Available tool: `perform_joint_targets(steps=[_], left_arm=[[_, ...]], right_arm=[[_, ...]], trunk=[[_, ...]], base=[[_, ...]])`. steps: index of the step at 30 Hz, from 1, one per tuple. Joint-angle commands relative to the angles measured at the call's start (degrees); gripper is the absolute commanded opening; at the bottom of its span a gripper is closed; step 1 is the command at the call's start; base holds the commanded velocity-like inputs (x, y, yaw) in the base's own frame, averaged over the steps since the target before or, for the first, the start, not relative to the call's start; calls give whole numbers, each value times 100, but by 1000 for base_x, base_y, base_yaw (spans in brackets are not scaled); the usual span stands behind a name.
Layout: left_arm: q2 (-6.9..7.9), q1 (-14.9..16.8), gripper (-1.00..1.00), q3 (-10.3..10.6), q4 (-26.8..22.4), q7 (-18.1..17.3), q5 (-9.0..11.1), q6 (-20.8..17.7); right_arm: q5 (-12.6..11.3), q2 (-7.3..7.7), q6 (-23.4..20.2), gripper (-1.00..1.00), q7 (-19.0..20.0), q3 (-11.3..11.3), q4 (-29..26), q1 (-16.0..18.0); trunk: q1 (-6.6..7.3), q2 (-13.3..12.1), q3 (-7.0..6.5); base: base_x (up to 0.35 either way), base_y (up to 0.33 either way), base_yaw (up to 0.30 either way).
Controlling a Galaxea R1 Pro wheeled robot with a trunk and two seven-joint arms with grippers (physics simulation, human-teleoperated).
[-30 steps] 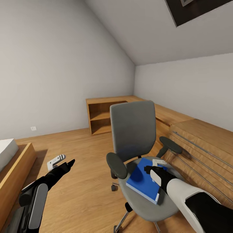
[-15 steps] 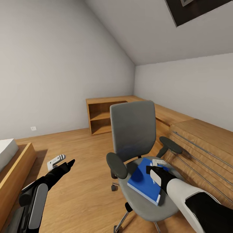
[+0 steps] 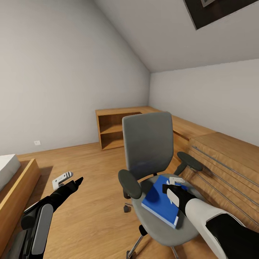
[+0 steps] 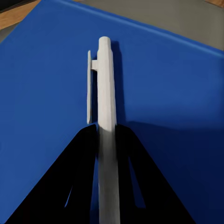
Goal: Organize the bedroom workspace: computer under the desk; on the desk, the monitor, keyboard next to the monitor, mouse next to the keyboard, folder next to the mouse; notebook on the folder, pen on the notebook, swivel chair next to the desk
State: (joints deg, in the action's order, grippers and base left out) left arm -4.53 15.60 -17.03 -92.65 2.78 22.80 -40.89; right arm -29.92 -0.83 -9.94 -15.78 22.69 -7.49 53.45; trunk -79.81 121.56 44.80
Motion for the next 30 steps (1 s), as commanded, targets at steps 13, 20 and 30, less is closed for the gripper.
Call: perform_joint_targets(steps=[13, 20, 30], left_arm=[[-4, 5, 100, 1, -7, 23, 58, -22], [-4, 5, 100, 14, -7, 38, 55, -21], [-4, 5, 100, 24, -6, 56, 49, -37]], right_arm=[[-67, 4, -27, -100, -40, 25, 63, -1], [-78, 12, -14, -100, -39, 19, 43, -1], [-101, 21, -8, -100, -39, 1, -5, -1]], trunk=[[154, -279, -119], [308, -560, -244], [527, -961, -424]], base=[[0, 0, 0], [0, 0, 0], [-93, 0, 0]])
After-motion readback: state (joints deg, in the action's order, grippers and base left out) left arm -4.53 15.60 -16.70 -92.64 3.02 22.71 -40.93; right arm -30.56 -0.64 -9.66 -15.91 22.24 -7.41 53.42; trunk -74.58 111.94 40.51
